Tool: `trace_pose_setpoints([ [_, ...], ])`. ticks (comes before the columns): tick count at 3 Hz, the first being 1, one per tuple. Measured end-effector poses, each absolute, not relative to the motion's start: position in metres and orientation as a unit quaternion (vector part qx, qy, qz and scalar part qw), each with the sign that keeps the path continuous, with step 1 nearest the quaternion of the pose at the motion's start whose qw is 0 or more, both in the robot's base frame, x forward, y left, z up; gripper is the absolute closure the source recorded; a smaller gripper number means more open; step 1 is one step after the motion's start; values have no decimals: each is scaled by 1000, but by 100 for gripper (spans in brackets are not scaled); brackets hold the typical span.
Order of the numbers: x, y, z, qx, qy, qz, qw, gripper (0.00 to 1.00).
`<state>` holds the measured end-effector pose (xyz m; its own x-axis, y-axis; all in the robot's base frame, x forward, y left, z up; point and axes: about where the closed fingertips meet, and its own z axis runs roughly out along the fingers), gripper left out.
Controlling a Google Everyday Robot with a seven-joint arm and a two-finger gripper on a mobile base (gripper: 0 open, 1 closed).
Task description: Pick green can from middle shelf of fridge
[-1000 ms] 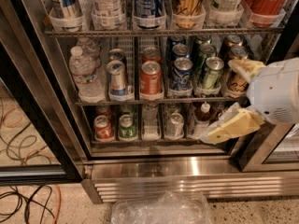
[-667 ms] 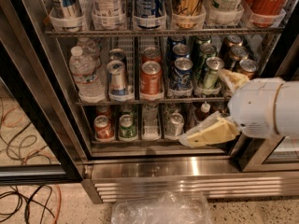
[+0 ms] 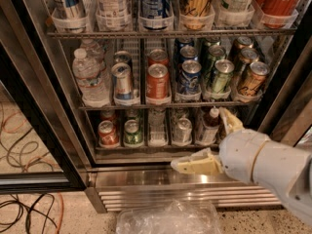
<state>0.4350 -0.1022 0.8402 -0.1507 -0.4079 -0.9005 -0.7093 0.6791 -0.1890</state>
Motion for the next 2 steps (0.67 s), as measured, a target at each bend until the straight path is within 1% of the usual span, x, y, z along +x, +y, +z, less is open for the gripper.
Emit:
trace_pose_setpoints([
  [1, 433, -97, 846, -357, 733, 156, 558, 0],
  [2, 436, -97, 843, -354, 728, 148, 568, 0],
])
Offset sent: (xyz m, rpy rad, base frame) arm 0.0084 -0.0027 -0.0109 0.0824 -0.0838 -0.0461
